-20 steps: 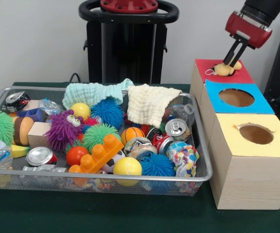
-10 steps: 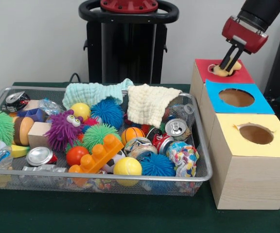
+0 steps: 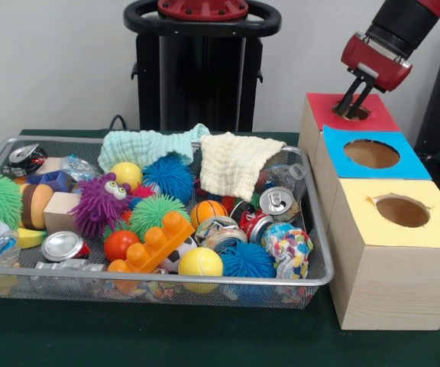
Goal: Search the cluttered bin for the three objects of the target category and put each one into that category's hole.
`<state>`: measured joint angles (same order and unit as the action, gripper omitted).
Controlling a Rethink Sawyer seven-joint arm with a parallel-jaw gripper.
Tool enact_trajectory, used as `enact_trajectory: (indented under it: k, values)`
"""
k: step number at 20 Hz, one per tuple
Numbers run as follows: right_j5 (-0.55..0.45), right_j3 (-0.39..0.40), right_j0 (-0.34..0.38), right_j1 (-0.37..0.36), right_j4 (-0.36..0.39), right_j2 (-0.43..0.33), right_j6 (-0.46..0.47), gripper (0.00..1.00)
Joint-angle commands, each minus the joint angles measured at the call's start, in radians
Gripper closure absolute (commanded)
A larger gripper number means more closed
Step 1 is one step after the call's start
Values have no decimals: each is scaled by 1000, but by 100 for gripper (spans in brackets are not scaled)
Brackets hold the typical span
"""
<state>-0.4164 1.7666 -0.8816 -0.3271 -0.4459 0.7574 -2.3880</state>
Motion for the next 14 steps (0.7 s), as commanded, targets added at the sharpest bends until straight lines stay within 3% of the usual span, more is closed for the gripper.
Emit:
enact_trajectory:
  k: [1, 14]
  values:
    - [-12, -6, 46, 46, -33, -157, -201, 100]
    - [8, -6, 53, 75, -59, -183, -223, 100]
